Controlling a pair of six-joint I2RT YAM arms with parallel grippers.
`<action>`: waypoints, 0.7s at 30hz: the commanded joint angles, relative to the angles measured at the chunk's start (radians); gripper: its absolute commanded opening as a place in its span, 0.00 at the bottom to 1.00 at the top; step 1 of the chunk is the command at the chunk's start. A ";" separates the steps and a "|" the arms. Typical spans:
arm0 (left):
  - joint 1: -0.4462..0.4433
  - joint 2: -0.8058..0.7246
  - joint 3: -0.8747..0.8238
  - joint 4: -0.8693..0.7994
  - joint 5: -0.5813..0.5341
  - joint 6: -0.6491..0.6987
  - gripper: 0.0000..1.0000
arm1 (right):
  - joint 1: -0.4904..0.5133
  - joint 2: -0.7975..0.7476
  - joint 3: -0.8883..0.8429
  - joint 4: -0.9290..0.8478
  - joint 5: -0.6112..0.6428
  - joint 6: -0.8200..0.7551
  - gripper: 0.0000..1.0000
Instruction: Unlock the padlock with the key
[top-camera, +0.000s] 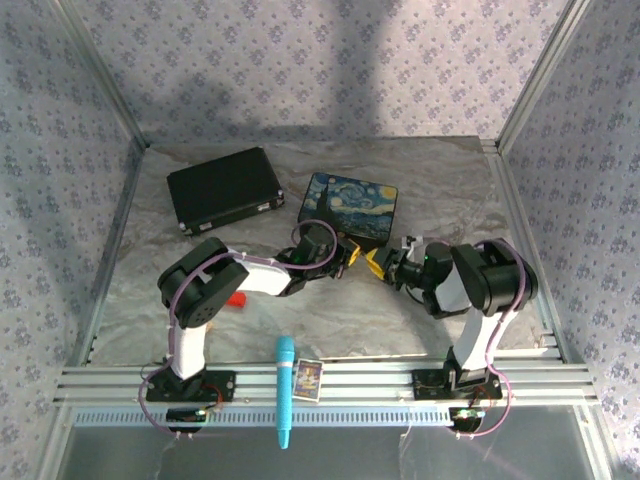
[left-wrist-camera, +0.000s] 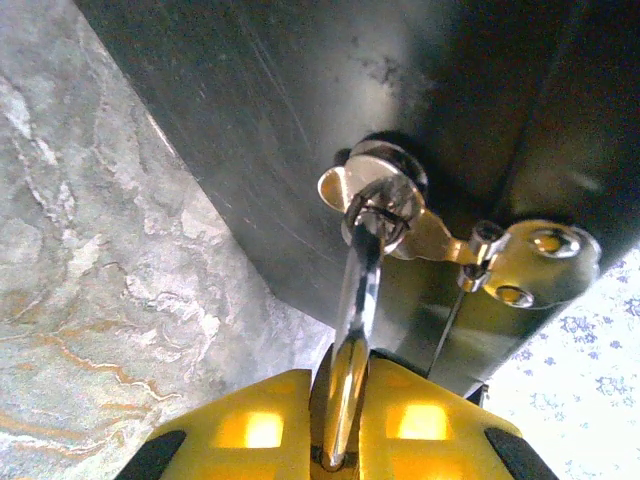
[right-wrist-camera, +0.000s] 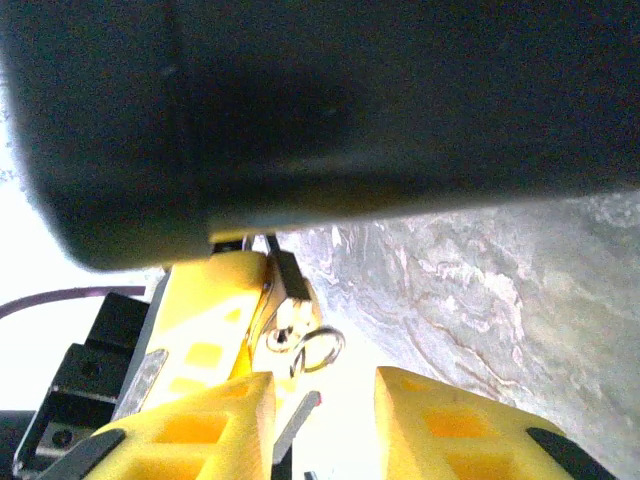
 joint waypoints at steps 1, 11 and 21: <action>0.005 -0.026 -0.030 0.011 -0.012 -0.019 0.00 | -0.008 -0.067 -0.027 -0.110 -0.021 -0.055 0.27; -0.001 -0.019 -0.025 0.025 0.019 -0.019 0.00 | -0.009 -0.004 0.017 -0.042 -0.014 -0.031 0.09; -0.025 -0.020 0.012 -0.056 0.030 0.042 0.00 | 0.025 0.032 0.071 -0.015 -0.002 -0.014 0.04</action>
